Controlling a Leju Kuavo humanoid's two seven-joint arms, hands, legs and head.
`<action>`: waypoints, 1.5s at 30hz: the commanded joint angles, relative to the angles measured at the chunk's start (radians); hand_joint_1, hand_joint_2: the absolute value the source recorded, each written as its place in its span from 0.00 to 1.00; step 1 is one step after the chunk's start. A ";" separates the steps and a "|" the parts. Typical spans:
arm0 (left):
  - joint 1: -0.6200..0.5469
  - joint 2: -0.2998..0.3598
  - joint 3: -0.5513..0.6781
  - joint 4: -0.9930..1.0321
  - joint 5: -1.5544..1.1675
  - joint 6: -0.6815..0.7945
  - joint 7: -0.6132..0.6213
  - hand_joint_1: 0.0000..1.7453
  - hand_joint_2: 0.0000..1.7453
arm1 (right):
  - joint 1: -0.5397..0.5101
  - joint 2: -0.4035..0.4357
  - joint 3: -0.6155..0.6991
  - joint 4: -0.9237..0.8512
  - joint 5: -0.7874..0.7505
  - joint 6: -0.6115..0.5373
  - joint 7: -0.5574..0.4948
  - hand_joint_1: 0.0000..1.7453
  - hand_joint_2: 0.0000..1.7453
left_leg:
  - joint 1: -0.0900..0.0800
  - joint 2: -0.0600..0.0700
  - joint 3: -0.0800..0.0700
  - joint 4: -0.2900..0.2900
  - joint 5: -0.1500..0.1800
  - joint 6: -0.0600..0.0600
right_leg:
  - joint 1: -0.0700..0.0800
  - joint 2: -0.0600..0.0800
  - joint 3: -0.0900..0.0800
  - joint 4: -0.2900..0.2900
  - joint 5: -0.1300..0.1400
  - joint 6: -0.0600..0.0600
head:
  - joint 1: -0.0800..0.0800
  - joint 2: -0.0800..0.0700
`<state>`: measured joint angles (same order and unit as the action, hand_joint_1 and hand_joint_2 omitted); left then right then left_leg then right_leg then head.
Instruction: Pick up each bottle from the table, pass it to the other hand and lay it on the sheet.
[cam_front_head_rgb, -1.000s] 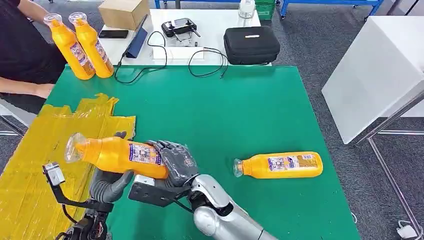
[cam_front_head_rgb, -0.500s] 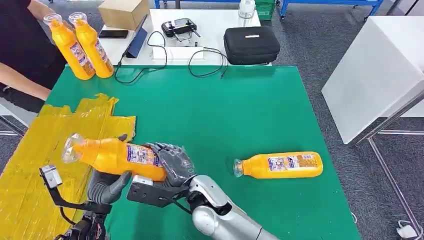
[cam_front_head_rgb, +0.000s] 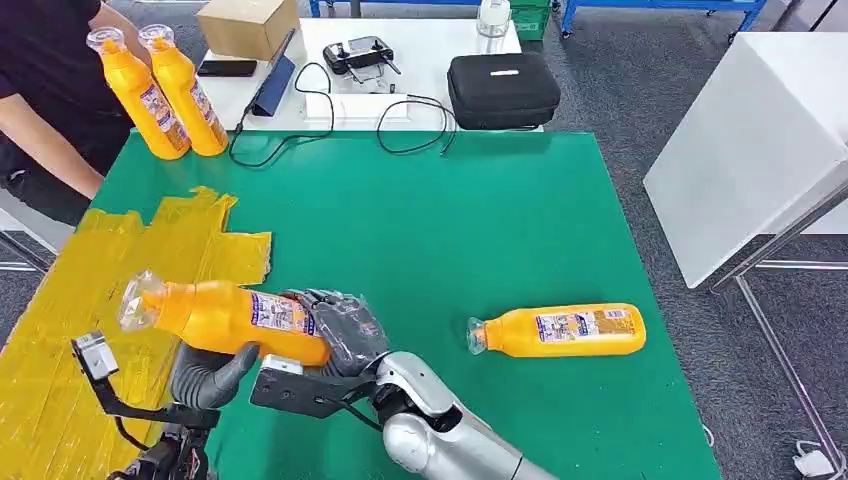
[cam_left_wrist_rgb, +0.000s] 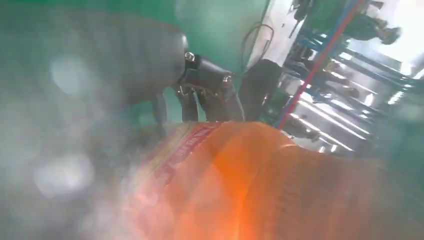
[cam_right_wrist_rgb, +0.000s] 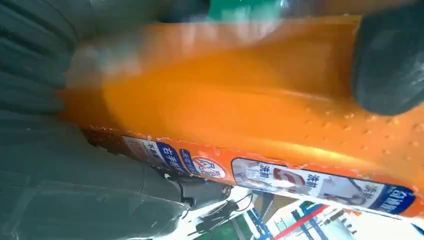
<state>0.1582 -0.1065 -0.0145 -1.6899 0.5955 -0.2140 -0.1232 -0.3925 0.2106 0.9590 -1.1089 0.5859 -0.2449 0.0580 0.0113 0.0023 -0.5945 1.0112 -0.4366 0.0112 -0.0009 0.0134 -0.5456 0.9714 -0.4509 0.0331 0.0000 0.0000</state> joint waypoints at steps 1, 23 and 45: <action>-0.040 -0.009 0.018 0.018 0.010 0.002 -0.002 1.00 1.00 | -0.018 -0.009 0.075 0.032 -0.002 0.028 -0.009 1.00 1.00 | 0.000 -0.001 0.002 -0.001 0.000 0.000 | 0.000 -0.002 0.002 0.000 -0.001 0.000 | 0.000 0.000; -0.037 -0.022 -0.042 0.002 0.095 -0.022 0.009 0.00 1.00 | -0.063 0.035 0.086 0.132 -0.035 0.081 0.019 1.00 1.00 | 0.000 -0.003 0.002 -0.001 0.000 0.000 | 0.000 -0.004 0.002 -0.001 0.000 0.000 | 0.001 0.000; -0.035 -0.031 -0.032 0.003 0.085 -0.034 -0.012 1.00 1.00 | -0.089 0.017 0.103 0.138 -0.076 0.101 0.037 1.00 1.00 | 0.000 -0.002 0.001 -0.001 0.000 0.000 | 0.000 -0.003 0.001 -0.001 0.000 0.000 | 0.000 0.000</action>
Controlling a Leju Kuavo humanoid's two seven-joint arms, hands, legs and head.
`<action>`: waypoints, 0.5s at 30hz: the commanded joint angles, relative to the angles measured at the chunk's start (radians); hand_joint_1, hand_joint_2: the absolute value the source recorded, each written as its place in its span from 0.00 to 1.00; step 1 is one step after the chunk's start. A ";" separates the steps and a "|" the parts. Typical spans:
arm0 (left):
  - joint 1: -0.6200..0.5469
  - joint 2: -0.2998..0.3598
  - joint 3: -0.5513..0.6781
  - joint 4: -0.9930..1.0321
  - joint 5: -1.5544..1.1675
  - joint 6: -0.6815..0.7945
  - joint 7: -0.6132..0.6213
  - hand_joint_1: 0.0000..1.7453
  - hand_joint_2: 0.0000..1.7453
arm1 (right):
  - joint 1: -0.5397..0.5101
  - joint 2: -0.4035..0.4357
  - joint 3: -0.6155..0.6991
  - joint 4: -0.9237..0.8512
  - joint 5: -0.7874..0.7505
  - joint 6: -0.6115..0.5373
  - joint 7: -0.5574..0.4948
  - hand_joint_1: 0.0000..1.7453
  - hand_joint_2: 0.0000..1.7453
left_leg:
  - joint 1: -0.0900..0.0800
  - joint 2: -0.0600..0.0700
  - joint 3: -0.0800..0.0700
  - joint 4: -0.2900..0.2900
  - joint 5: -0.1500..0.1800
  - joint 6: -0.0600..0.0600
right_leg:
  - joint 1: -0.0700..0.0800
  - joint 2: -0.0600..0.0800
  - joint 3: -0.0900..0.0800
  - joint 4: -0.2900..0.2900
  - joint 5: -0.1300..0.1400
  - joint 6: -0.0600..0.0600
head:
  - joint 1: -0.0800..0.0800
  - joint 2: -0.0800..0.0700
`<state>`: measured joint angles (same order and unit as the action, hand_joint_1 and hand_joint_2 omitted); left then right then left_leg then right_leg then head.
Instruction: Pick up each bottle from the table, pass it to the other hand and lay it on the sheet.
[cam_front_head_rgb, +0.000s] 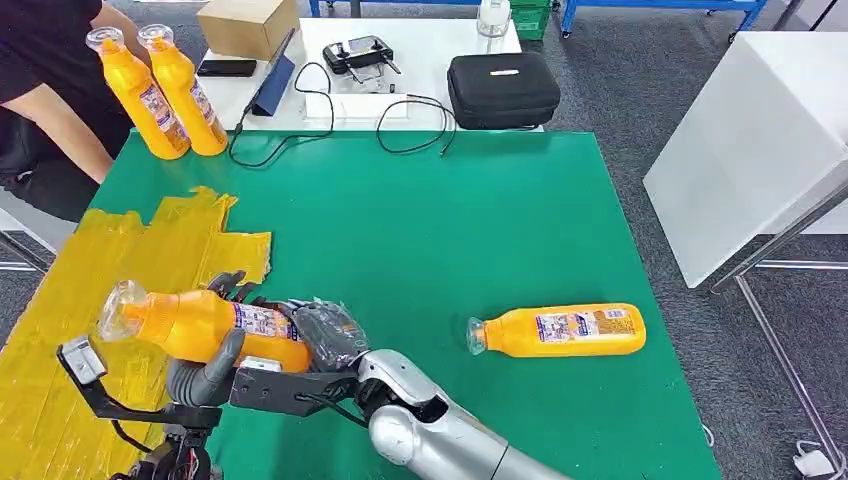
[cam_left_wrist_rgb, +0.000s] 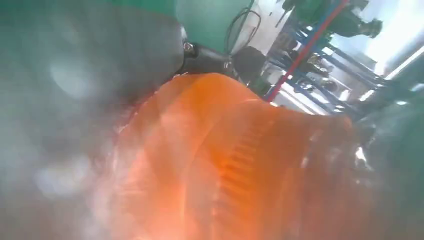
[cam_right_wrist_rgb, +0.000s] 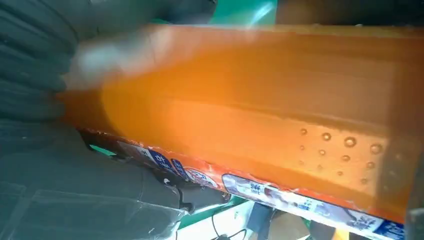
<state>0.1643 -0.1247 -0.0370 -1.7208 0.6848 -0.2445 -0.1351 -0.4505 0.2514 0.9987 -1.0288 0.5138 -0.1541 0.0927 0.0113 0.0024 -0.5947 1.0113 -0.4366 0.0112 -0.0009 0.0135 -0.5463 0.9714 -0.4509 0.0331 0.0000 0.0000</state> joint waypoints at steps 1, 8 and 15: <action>-0.041 -0.013 -0.010 0.034 -0.004 -0.003 0.000 1.00 1.00 | -0.031 -0.024 0.063 0.058 -0.004 0.010 0.002 1.00 1.00 | 0.000 -0.002 0.002 -0.001 0.000 0.000 | 0.000 -0.003 0.002 -0.001 0.000 0.000 | 0.000 0.000; -0.034 -0.016 -0.004 0.025 -0.012 0.008 -0.003 1.00 1.00 | -0.026 -0.025 0.065 0.040 -0.007 0.006 0.012 1.00 1.00 | 0.000 -0.002 0.003 -0.001 0.000 0.000 | 0.000 -0.003 0.003 -0.001 -0.001 0.000 | 0.000 0.000; -0.049 -0.007 0.069 -0.026 -0.270 0.175 -0.098 1.00 1.00 | 0.076 -0.101 -0.085 -0.110 0.017 -0.076 0.003 0.00 0.00 | 0.000 -0.004 0.001 -0.001 0.001 0.000 | 0.001 -0.005 0.002 -0.001 0.000 0.000 | 0.000 0.000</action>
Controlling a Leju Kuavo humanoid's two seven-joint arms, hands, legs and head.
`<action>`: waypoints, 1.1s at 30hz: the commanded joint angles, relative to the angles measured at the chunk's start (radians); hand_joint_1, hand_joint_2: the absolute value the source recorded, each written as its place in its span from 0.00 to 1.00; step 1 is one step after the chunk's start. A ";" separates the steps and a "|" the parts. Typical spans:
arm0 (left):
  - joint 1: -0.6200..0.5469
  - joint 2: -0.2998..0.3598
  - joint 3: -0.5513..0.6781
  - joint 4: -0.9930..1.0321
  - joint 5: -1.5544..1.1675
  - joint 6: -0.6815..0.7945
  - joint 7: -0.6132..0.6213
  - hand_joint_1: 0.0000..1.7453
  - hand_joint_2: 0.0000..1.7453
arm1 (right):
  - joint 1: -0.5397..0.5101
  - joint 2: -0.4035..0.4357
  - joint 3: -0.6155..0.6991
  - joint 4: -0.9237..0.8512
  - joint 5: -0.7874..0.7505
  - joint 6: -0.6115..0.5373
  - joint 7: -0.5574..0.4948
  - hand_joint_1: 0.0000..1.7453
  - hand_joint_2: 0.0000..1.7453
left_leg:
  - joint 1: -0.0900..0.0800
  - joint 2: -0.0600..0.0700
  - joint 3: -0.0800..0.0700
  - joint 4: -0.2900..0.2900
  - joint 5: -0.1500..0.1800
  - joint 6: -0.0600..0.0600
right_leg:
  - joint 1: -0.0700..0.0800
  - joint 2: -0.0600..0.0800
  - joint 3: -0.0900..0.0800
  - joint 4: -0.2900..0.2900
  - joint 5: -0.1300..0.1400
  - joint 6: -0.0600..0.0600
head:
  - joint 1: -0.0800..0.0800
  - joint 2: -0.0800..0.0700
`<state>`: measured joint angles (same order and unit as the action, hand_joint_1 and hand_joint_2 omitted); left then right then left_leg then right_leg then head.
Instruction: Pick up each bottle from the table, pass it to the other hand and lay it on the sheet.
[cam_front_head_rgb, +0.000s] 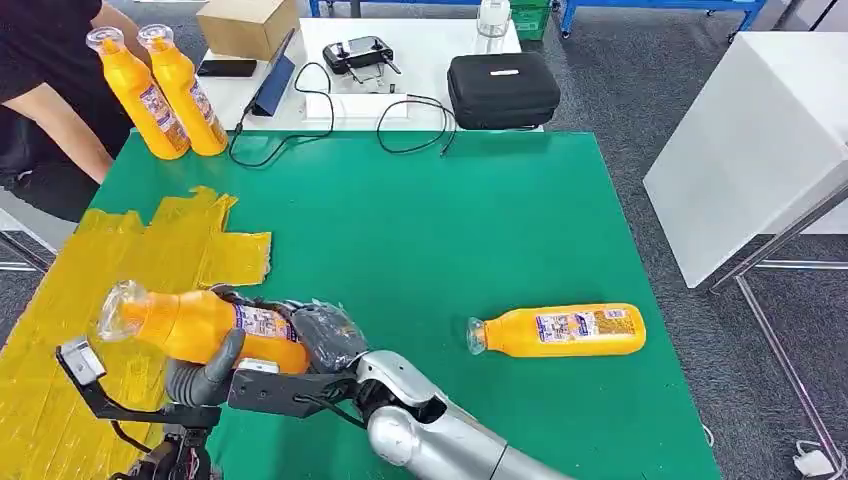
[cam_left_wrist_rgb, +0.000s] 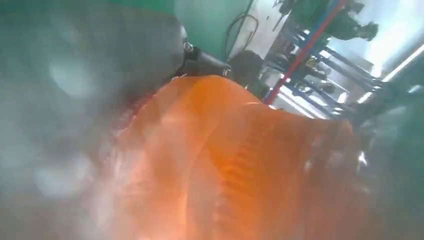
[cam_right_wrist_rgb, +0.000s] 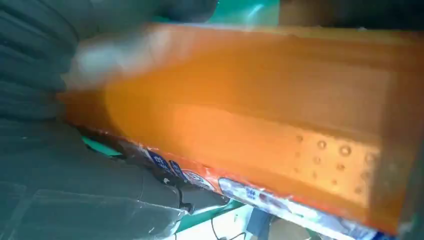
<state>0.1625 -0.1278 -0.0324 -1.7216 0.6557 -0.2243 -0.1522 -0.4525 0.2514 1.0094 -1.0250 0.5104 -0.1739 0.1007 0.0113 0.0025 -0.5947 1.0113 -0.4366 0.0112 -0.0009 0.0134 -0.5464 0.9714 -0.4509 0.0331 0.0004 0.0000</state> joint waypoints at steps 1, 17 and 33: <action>-0.048 -0.004 0.067 -0.025 -0.241 0.154 -0.080 1.00 1.00 | 0.081 -0.104 -0.099 -0.118 0.022 -0.054 -0.006 0.00 0.00 | 0.001 -0.005 0.001 -0.001 0.000 0.000 | 0.001 -0.006 0.003 -0.002 -0.001 0.000 | 0.000 0.000; -0.091 0.015 0.215 0.051 -1.002 0.554 -0.208 1.00 1.00 | 0.303 -0.198 -0.339 -0.456 0.037 -0.112 -0.061 0.00 0.00 | 0.000 -0.005 0.002 -0.001 0.000 0.000 | 0.000 -0.006 0.003 -0.001 -0.001 0.000 | 0.000 0.000; -0.148 0.163 0.096 0.520 -1.883 0.907 -0.049 1.00 1.00 | 0.314 -0.223 -0.371 -0.515 -0.039 -0.069 -0.092 0.00 0.00 | -0.002 -0.003 0.005 -0.004 0.001 0.000 | -0.001 -0.004 0.005 -0.002 0.000 -0.001 | 0.000 0.000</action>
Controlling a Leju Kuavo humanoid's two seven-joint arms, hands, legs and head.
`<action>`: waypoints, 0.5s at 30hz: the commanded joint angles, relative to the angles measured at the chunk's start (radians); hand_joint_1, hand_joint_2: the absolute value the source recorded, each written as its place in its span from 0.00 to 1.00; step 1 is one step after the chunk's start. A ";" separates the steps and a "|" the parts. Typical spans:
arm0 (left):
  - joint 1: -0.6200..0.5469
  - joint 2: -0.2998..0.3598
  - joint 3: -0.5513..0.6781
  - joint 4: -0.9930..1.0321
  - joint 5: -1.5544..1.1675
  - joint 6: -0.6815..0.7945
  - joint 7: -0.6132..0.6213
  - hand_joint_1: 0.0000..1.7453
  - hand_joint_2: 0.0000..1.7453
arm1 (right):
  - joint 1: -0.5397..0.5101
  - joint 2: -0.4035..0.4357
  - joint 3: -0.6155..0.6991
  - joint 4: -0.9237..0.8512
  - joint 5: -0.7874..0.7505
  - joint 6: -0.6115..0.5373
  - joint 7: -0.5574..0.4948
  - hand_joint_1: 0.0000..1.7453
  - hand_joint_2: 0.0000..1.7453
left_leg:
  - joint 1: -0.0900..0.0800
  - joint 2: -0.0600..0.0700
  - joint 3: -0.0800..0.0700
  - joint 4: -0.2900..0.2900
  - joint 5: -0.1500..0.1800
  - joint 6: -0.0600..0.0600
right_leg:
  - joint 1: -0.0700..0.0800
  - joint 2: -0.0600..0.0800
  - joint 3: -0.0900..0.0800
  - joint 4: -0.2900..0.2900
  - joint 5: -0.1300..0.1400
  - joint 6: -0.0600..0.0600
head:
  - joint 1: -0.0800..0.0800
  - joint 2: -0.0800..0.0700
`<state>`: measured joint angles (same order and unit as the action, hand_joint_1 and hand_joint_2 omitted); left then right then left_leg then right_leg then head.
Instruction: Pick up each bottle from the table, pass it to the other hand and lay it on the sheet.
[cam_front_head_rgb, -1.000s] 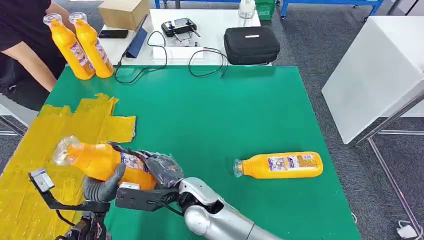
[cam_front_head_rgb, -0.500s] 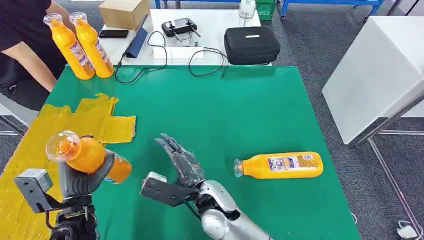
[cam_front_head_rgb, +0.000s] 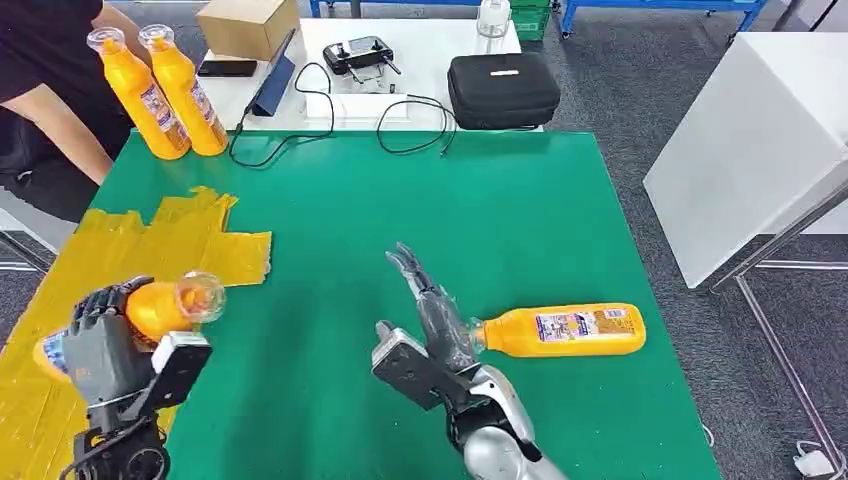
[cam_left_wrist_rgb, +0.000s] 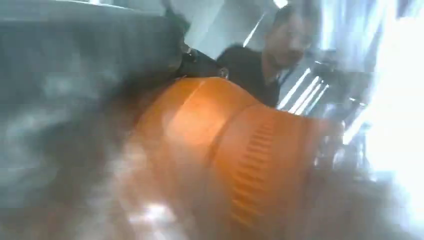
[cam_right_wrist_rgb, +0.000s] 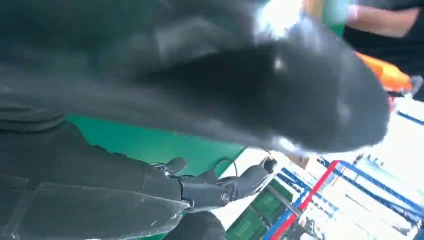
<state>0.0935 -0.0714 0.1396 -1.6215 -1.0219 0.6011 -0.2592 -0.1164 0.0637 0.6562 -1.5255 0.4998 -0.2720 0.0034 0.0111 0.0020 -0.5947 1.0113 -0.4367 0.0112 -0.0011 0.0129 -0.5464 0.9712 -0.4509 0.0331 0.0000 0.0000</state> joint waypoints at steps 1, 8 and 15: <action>-0.083 0.111 -0.085 0.455 -0.221 0.082 0.062 1.00 1.00 | -0.026 -0.034 -0.015 -0.009 -0.029 0.029 0.005 0.00 0.00 | -0.001 -0.002 0.004 -0.003 0.001 0.000 | -0.001 -0.002 0.004 -0.002 0.000 0.000 | 0.000 0.000; -0.097 0.139 -0.150 0.562 -0.244 -0.054 0.092 1.00 1.00 | -0.028 -0.031 -0.011 0.004 -0.040 0.062 0.012 0.00 0.00 | -0.001 -0.001 0.004 -0.002 0.000 0.000 | -0.001 -0.002 0.004 -0.001 -0.001 0.000 | 0.000 0.000; -0.097 0.139 -0.150 0.562 -0.244 -0.054 0.092 1.00 1.00 | -0.028 -0.031 -0.011 0.004 -0.040 0.062 0.012 0.00 0.00 | -0.001 -0.001 0.002 -0.001 0.000 0.000 | 0.000 -0.002 0.003 0.000 0.000 0.000 | 0.000 0.000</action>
<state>0.0274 0.0389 0.0393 -1.1841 -1.2661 0.5577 -0.1728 -0.1172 0.0511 0.6466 -1.5454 0.4662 -0.2171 0.0088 0.0110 0.0013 -0.5946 1.0112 -0.4367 0.0112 -0.0010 0.0121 -0.5455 0.9712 -0.4510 0.0331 0.0000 0.0000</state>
